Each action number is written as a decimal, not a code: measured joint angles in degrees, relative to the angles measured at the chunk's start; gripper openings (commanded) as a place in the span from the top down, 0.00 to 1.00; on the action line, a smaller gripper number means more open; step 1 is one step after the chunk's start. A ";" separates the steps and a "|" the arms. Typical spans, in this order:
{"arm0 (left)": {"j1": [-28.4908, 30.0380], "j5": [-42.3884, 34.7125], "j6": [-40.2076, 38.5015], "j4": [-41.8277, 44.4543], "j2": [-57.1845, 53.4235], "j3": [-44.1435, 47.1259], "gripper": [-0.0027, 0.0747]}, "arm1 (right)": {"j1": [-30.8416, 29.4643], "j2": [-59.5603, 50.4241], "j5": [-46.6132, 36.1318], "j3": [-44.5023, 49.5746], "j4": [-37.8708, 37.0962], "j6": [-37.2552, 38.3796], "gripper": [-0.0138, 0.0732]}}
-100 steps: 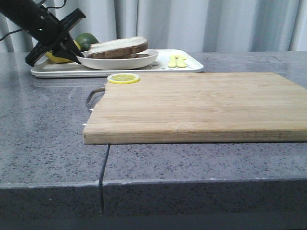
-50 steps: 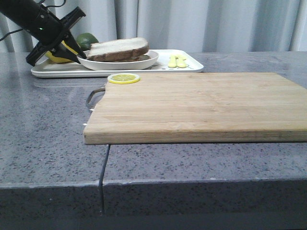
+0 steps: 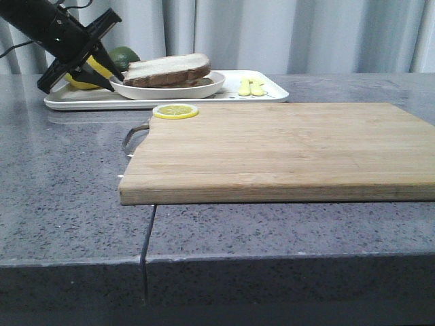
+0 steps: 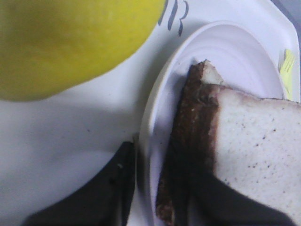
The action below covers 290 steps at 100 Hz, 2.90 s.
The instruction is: Place bread and move sandwich to tray
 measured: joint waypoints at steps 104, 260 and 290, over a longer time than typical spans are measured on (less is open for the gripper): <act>4.55 9.55 11.00 5.14 -25.71 0.00 0.80 | 0.00 0.00 0.00 0.00 0.00 0.00 0.46; -9.77 -41.30 21.07 14.67 -108.19 94.96 0.80 | 0.00 0.00 -2.15 0.00 7.70 0.00 0.78; -9.77 -41.43 21.13 14.67 -108.19 94.96 0.99 | 0.00 0.00 -2.15 0.00 7.83 0.00 0.98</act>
